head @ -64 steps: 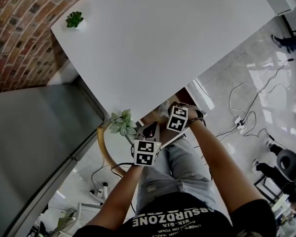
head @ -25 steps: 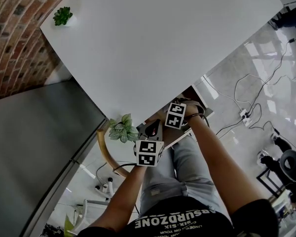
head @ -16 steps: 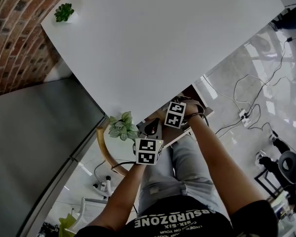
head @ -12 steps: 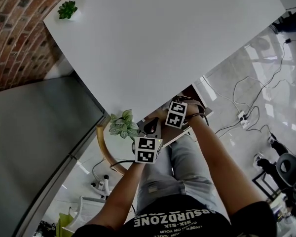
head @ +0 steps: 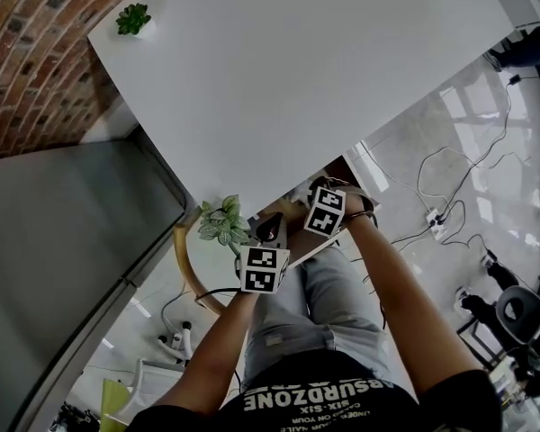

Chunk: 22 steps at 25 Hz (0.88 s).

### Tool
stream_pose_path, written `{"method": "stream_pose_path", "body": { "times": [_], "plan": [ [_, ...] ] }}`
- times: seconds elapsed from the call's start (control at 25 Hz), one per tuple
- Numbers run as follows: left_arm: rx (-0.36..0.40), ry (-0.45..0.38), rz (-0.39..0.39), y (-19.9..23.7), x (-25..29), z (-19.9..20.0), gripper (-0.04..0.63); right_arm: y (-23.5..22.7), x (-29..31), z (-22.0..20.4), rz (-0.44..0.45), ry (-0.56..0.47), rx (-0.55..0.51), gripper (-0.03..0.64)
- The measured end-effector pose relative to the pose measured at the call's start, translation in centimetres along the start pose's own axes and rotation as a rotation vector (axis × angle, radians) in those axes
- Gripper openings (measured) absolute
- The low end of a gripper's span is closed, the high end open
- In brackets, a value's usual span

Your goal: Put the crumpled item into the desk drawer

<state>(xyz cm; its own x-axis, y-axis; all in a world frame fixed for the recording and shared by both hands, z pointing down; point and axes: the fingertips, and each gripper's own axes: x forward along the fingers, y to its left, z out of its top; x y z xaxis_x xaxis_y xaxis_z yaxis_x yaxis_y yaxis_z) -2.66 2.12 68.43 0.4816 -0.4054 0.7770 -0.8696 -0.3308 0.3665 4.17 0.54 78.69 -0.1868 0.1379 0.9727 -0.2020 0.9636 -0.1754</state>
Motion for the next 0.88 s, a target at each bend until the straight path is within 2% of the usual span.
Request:
{"method": "stream_pose_path", "body": {
  "times": [0.36,0.88],
  "plan": [
    [0.016,-0.011,-0.009,-0.7,-1.0,0.8,0.005,1.0,-2.9,1.3,-0.028,-0.083,0.044,0.058],
    [0.056,-0.027,-0.022,-2.0,-2.5,1.4,0.005,2.2,-7.7,2.6,-0.076,-0.224,0.196,0.04]
  ]
}}
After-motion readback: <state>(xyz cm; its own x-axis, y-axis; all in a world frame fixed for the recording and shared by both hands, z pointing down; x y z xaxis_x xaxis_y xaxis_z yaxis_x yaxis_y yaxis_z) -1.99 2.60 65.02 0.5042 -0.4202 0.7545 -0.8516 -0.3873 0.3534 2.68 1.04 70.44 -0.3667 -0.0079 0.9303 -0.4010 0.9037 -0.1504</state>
